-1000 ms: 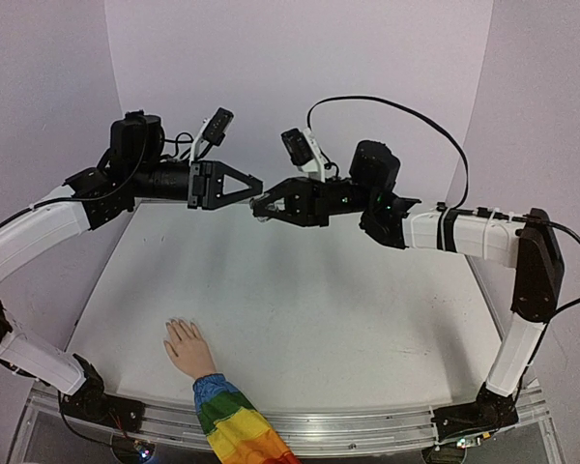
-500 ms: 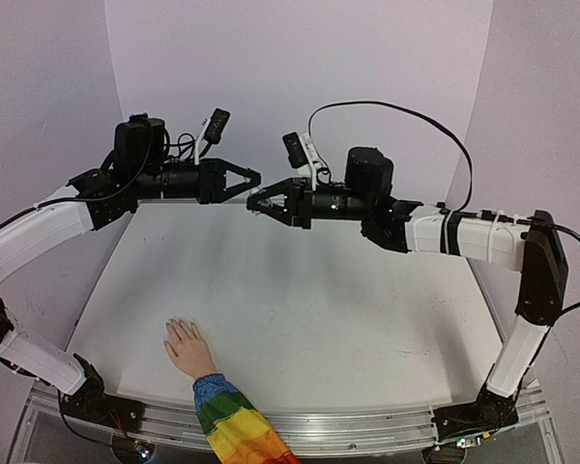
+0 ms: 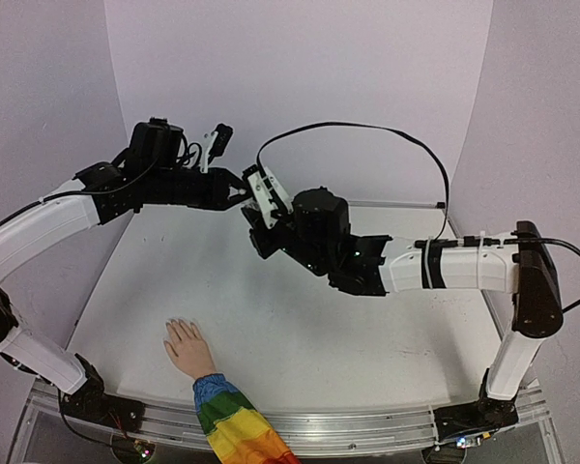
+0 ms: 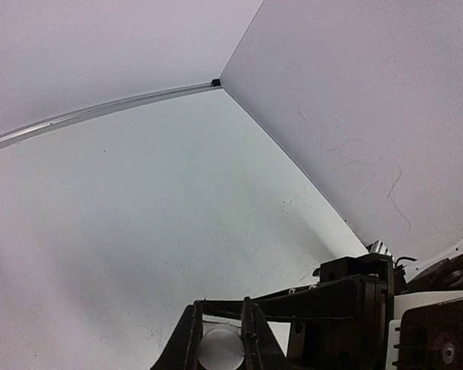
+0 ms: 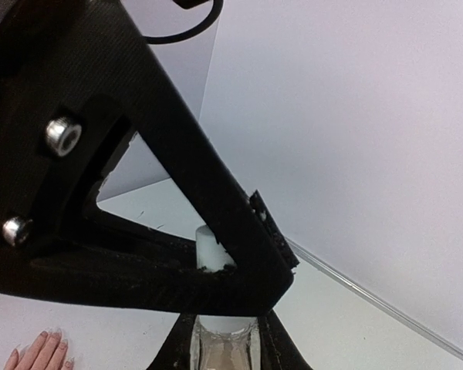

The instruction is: Paint the nails

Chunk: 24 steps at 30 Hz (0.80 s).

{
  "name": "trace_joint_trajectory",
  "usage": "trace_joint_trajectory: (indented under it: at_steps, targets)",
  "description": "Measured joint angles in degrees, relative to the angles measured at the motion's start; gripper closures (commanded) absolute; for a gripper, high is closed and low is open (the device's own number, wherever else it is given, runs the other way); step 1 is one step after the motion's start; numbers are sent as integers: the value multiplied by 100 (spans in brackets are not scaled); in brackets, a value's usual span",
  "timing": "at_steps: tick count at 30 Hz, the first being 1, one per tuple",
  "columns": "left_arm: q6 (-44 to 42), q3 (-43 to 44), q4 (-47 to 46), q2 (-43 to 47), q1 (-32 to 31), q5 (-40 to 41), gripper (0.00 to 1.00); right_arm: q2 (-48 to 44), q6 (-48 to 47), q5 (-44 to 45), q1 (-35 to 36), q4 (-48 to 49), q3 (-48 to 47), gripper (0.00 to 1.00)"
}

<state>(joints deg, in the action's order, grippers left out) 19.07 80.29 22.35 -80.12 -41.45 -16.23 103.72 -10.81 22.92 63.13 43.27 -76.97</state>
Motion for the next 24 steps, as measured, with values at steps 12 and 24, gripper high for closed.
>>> trace_joint_trajectory:
  at_steps: [12, 24]
  targets:
    - [-98, -144, -247, 227, 286, -1005, 14, -258, 820, -3241, -929, -1080, 9, 100]
    - [162, -417, -1414, 433, 286, -2500, 28, -334, 3047, -7871, -2050, -540, -413, 100]
